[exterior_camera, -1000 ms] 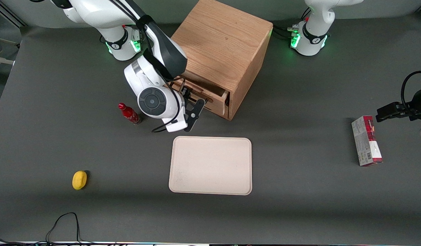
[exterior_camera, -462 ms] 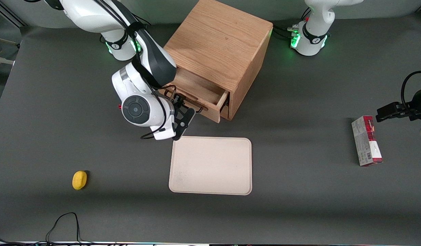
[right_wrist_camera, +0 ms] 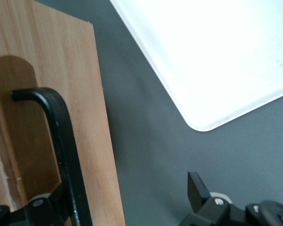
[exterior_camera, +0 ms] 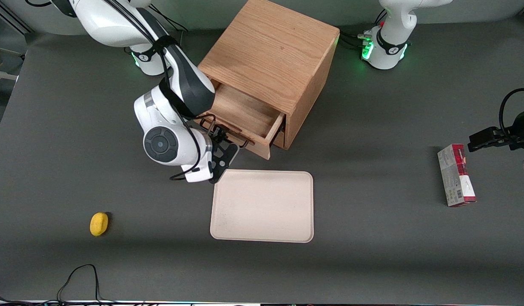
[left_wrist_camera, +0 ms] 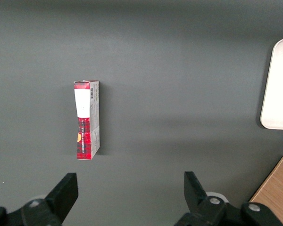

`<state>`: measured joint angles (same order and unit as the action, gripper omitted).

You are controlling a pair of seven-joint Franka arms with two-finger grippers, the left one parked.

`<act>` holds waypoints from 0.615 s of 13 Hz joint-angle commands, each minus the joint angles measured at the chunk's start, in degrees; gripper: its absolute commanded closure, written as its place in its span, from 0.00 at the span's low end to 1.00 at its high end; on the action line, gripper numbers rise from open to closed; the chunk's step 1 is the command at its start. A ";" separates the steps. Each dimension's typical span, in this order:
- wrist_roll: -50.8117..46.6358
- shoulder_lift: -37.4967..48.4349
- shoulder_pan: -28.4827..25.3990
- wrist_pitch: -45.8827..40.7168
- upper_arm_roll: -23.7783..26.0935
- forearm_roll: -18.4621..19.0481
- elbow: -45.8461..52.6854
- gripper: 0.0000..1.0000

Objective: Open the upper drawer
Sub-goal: 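Pull the upper drawer handle outward with the right gripper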

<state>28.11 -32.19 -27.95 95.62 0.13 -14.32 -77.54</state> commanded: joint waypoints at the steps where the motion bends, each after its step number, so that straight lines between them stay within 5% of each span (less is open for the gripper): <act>1: 1.59 -3.66 0.70 -0.44 0.13 0.70 6.33 0.00; 8: 2.47 -5.25 3.69 -0.44 0.04 1.40 8.54 0.00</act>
<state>28.57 -35.67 -25.37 95.63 0.08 -13.98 -71.61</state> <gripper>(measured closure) 0.000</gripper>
